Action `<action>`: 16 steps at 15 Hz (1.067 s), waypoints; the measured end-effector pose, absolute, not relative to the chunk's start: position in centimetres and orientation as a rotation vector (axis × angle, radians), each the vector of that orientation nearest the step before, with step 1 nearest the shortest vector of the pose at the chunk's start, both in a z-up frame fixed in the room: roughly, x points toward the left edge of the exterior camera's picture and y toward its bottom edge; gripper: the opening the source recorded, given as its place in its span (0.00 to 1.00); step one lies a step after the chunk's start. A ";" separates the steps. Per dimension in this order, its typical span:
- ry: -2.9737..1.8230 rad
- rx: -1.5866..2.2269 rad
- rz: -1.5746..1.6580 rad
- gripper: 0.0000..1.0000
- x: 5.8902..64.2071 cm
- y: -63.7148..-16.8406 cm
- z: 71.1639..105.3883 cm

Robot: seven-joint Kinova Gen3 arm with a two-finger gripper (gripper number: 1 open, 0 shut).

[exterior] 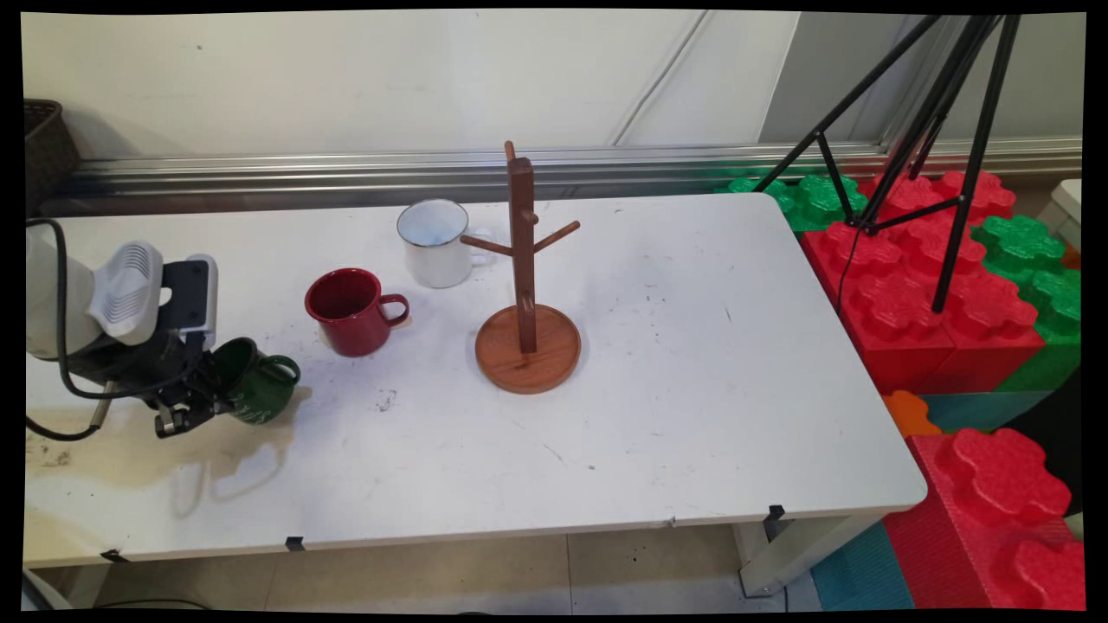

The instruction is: Place the picked object on the table

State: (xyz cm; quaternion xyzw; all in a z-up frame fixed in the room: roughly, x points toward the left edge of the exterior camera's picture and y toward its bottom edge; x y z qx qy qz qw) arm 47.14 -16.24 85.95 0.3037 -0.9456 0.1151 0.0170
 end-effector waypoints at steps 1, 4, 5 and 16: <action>-2.945 0.946 0.359 0.00 47.2 -16.2 85.7; -2.964 0.953 0.362 0.00 47.3 -16.3 85.0; -2.966 0.954 0.361 0.00 47.4 -16.3 84.9; -2.982 0.932 0.372 1.00 47.3 -16.8 83.4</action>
